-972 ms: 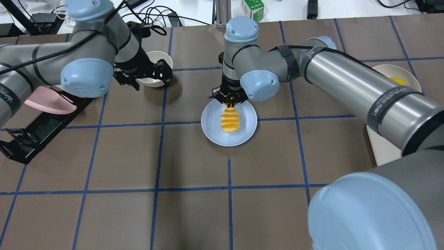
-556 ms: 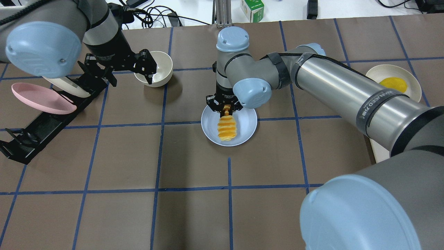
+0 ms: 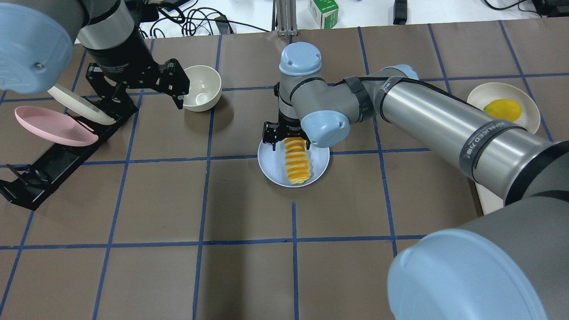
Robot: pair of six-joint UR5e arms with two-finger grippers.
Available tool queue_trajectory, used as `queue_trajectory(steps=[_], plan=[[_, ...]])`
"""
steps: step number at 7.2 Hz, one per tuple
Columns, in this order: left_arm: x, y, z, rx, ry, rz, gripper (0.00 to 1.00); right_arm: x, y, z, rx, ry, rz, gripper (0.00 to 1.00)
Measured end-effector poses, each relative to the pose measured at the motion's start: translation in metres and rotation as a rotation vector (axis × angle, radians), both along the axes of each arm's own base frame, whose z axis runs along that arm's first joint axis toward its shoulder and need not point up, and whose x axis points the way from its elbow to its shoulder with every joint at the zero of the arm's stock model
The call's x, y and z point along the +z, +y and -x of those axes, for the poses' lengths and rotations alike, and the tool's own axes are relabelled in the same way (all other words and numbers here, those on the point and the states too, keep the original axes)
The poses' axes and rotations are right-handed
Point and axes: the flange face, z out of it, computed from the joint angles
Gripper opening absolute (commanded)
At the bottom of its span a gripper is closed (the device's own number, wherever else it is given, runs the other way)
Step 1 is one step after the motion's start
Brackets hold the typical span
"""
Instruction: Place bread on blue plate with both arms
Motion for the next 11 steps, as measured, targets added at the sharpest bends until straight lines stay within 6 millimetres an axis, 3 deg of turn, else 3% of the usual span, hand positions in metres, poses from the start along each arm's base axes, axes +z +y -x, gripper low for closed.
queue_trajectory(steps=[1, 2, 5, 7, 9, 11], plan=[[0.001, 0.003, 0.0, -0.001, -0.001, 0.001, 1.0, 0.015, -0.001, 0.005, -0.004, -0.002, 0.014, 1.0], [0.002, 0.004, 0.0, -0.001, -0.002, 0.003, 1.0, 0.039, -0.005, 0.023, -0.019, 0.012, 0.029, 1.0], [0.003, 0.005, 0.0, -0.001, -0.001, 0.005, 1.0, 0.136, -0.007, 0.132, -0.138, 0.055, 0.02, 1.0], [0.003, 0.005, 0.0, 0.0, 0.001, 0.005, 1.0, 0.188, 0.012, 0.185, -0.145, 0.059, 0.01, 1.0], [0.004, 0.004, -0.001, 0.001, 0.003, 0.009, 1.0, 0.235, 0.044, 0.21, -0.136, 0.075, 0.012, 1.0], [0.006, 0.004, -0.002, 0.004, 0.003, 0.013, 1.0, 0.254, 0.063, 0.223, -0.117, 0.096, -0.001, 1.0]])
